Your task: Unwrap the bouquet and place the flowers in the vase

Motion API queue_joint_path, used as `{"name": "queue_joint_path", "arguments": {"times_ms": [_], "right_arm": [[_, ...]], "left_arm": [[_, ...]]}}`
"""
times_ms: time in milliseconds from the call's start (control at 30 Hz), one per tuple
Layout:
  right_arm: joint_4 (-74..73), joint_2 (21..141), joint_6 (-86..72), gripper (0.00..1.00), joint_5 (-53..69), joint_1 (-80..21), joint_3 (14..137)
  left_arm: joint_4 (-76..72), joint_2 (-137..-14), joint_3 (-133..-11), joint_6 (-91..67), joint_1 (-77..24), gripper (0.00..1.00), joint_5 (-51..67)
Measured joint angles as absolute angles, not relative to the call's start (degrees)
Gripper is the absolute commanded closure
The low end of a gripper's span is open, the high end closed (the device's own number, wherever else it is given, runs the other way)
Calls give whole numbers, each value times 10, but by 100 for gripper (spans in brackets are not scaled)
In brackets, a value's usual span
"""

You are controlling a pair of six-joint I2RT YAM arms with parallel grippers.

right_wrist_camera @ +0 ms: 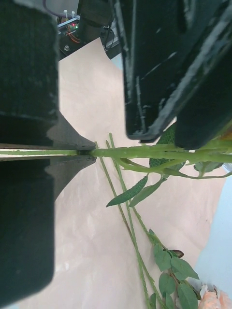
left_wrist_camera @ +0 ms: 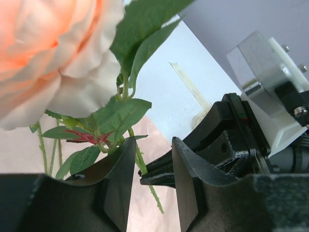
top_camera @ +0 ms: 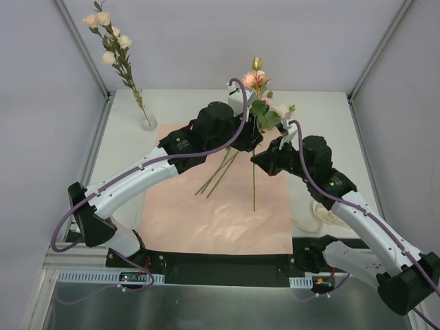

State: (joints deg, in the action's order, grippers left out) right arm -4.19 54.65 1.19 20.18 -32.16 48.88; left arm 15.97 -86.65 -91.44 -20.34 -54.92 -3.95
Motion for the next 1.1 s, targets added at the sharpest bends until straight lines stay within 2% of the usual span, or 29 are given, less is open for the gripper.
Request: {"name": "queue_joint_path", "arguments": {"times_ms": [67, 133, 533, 667, 767, 833, 900, 933, 1100], "right_arm": [[-42, 547, 12, 100, 202, -322, 489], [-42, 547, 13, 99, 199, -323, 489], [-42, 547, 16, 100, 188, -326, 489], [-42, 547, 18, 100, 185, -327, 489], [-42, 547, 18, 100, 184, -327, 489], [-42, 547, 18, 100, 185, -328, 489], [-42, 547, 18, 100, 185, -328, 489], [-42, 547, 18, 99, 185, -328, 489], [-42, 547, 18, 100, 185, -329, 489]], "left_arm": [[161, -866, -920, -204, -549, 52, -43], [164, -865, -922, -203, -549, 47, -46], [223, -888, -970, -211, -549, 59, -67], [234, -888, -969, -213, -549, 54, -68], [234, -884, -961, -213, -549, 43, -70], [235, -879, -952, -213, -547, 40, -71], [234, -876, -949, -217, -546, 44, -71], [234, -876, -949, -219, -542, 50, -69], [231, -878, -949, -233, -526, 61, -61]]}}
